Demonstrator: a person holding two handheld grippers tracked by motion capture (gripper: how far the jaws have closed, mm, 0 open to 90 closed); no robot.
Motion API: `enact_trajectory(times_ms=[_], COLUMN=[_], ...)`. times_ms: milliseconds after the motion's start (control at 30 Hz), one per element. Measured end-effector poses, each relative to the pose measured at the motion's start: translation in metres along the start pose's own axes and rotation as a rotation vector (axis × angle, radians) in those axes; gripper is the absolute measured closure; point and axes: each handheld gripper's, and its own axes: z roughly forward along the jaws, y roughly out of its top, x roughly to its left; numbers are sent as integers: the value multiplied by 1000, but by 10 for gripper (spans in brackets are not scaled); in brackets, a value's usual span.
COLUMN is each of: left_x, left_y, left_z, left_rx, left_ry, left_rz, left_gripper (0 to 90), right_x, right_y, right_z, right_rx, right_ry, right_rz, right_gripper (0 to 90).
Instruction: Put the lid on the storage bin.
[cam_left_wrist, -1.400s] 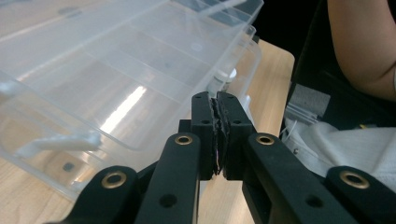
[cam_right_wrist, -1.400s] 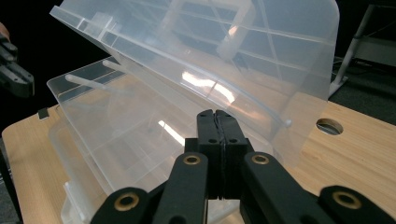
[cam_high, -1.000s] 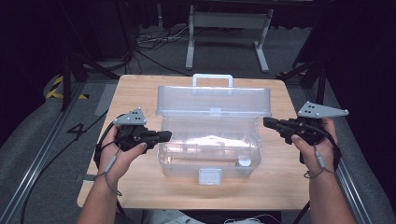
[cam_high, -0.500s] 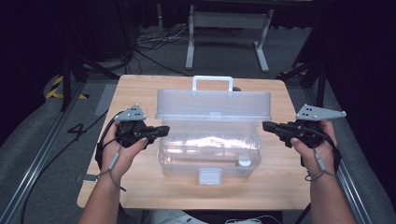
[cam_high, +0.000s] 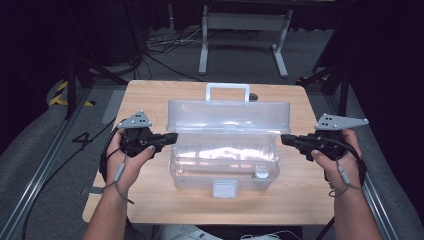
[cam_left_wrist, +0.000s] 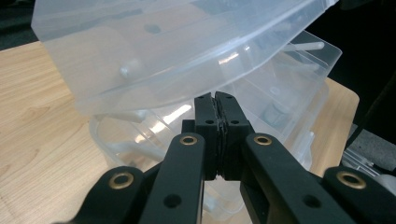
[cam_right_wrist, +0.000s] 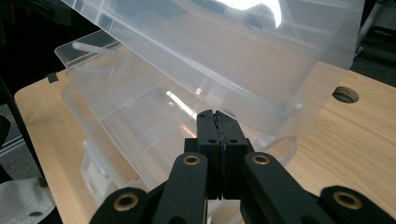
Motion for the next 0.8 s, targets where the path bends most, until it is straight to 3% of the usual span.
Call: enact_trajectory(times_ms=[367, 800], left_x=[1, -1], left_y=[-1, -2], left_z=[-2, -2], left_rx=[5, 68], left_ry=[13, 9], left_rz=[-13, -4], left_gripper=[894, 896], right_x=[4, 7], right_y=[0, 0], right_z=[0, -2], right_rx=[40, 114], right_ry=[7, 5], right_rz=[3, 20], right_gripper=[895, 887])
